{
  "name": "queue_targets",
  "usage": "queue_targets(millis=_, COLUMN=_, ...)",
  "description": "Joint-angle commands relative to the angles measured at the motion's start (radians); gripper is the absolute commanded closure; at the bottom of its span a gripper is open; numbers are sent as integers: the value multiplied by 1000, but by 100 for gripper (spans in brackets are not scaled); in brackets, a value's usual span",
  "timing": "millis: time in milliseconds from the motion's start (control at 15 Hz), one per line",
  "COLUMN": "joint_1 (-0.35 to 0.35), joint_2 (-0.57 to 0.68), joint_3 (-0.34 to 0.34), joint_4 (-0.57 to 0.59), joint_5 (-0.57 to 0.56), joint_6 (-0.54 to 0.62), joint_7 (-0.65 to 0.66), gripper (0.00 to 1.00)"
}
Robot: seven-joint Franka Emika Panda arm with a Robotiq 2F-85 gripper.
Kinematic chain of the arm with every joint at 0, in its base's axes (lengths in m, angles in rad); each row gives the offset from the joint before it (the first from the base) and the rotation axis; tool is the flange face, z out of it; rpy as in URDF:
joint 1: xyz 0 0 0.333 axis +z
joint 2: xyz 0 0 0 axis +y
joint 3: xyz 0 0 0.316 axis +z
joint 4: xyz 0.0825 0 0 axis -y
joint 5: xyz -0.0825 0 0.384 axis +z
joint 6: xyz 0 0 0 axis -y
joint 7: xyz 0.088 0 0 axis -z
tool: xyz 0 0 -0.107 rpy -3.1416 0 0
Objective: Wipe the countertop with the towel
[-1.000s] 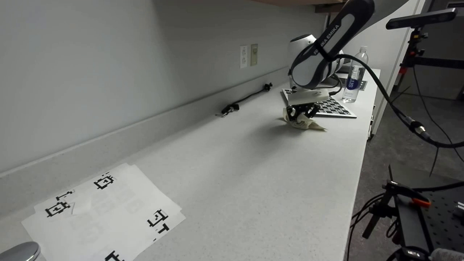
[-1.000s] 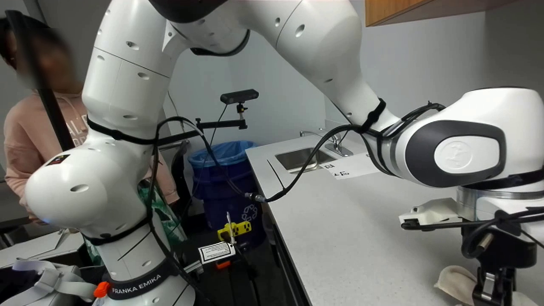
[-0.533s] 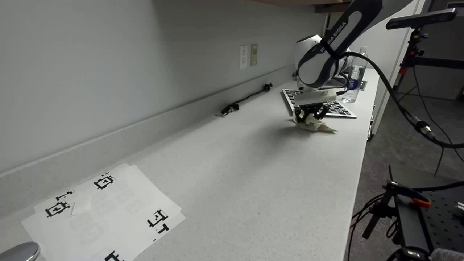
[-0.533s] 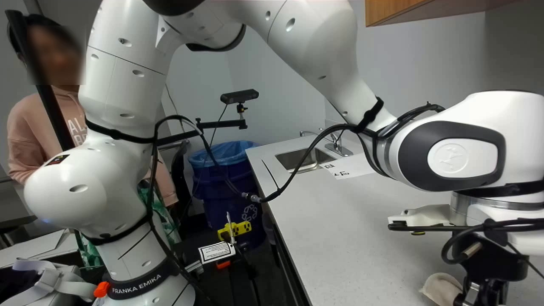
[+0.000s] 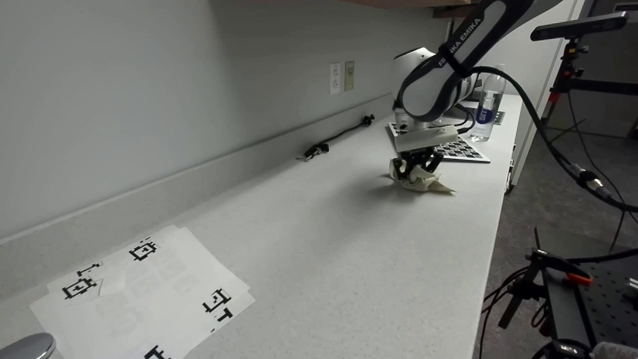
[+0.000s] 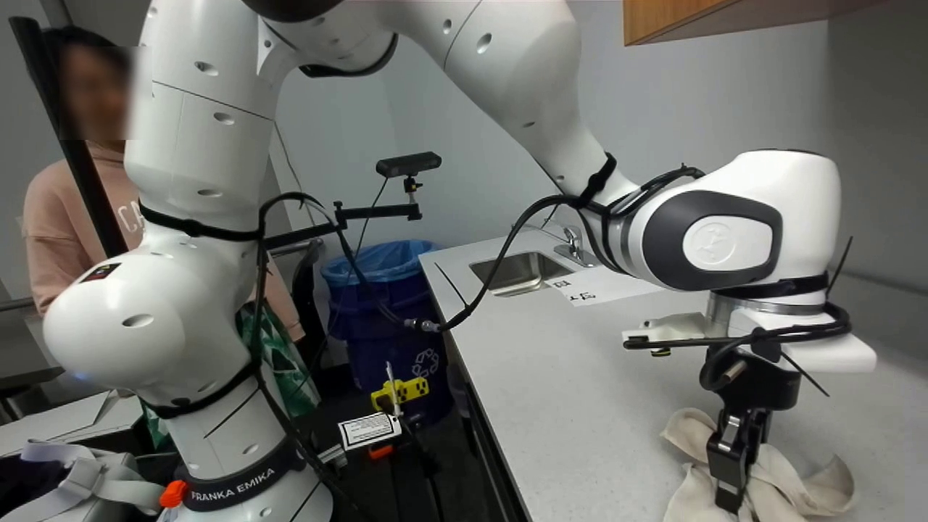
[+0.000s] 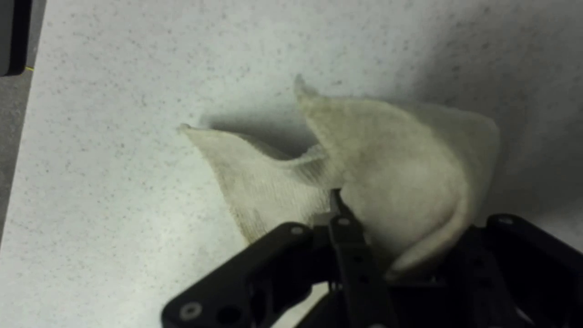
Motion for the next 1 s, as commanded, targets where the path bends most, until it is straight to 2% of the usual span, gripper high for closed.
queue_targets(millis=0, joint_1=35, joint_2=6, joint_3=49, joint_4=24, joint_5=-20, joint_6=-20, joint_7=-34, gripper=97)
queue_targets(millis=200, joint_1=74, joint_2=12, joint_3=83, joint_4=54, joint_5=-46, joint_6=-5, joint_7=-49, gripper=97)
queue_targets(millis=467, joint_1=117, joint_2=36, joint_3=92, joint_4=123, joint_5=-97, joint_6=18, joint_7=-37, gripper=97)
queue_targets(millis=933, joint_1=77, joint_2=135, joint_3=39, joint_4=282, joint_5=-88, joint_6=6, joint_7=-17, gripper=97)
